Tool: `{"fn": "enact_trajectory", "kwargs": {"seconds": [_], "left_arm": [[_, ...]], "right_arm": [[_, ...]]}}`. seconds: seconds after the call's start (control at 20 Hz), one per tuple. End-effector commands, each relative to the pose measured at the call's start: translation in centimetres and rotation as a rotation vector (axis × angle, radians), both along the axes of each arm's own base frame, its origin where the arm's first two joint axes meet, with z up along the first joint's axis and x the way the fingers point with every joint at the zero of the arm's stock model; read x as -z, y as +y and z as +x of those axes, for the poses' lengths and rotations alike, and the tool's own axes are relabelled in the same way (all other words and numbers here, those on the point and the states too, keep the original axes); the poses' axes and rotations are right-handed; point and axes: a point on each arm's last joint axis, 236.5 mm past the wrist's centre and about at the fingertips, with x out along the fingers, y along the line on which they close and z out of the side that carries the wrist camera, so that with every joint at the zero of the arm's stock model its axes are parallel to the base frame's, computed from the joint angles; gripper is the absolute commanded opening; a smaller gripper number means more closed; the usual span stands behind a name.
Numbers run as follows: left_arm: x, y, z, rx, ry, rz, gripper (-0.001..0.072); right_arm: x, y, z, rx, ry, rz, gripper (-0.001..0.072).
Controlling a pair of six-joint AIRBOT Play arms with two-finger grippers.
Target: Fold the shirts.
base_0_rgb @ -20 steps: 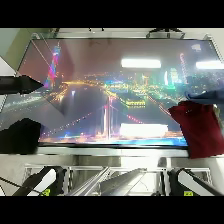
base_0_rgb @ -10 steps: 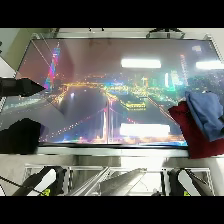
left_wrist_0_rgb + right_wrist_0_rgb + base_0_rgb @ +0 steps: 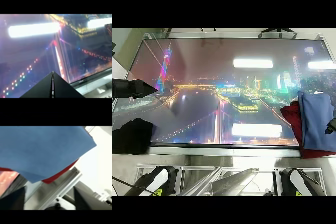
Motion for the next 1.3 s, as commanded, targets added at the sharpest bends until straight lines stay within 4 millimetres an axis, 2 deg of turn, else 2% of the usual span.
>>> {"fn": "enact_trajectory", "kwargs": {"seconds": [0.0,0.15,0.25,0.4,0.55,0.65,0.7,0.8,0.95,1.25], "left_arm": [[-0.8,-0.3,-0.7,-0.012,-0.016,0.001,0.0012],[-1.2,-1.3,-3.7,-0.015,-0.053,0.014,0.0012],[0.0,-2.1,-6.3,-0.017,-0.051,0.016,0.0012],[4.4,-3.6,-10.6,-0.017,0.014,-0.007,0.0012],[9.6,-5.0,-14.3,-0.023,0.094,-0.039,0.0013],[12.6,-5.6,-16.0,-0.045,0.141,-0.062,0.0013],[13.7,-5.7,-16.3,-0.066,0.146,-0.07,0.0013],[14.7,-6.5,-16.7,-0.073,0.154,-0.11,0.0012],[15.1,-6.8,-16.7,-0.072,0.176,-0.134,0.0012],[16.3,-6.7,-16.5,-0.07,0.283,-0.167,0.0013]], "right_arm": [[-0.6,5.5,3.3,-0.043,-0.14,0.228,0.0016],[-1.8,10.4,5.1,-0.113,-0.219,0.386,0.0023],[-1.9,13.0,5.6,-0.201,-0.256,0.402,0.0021],[-1.1,18.2,5.0,-0.379,-0.332,0.413,0.002],[0.9,23.8,1.6,-0.598,-0.372,0.445,0.0021],[1.7,26.3,0.1,-0.687,-0.41,0.471,0.0021],[1.5,27.3,0.2,-0.706,-0.439,0.49,0.0021],[0.9,28.7,1.0,-0.723,-0.492,0.523,0.0021],[0.9,29.6,1.9,-0.729,-0.513,0.559,0.0022],[1.5,29.4,2.3,-0.754,-0.506,0.544,0.0022]]}}
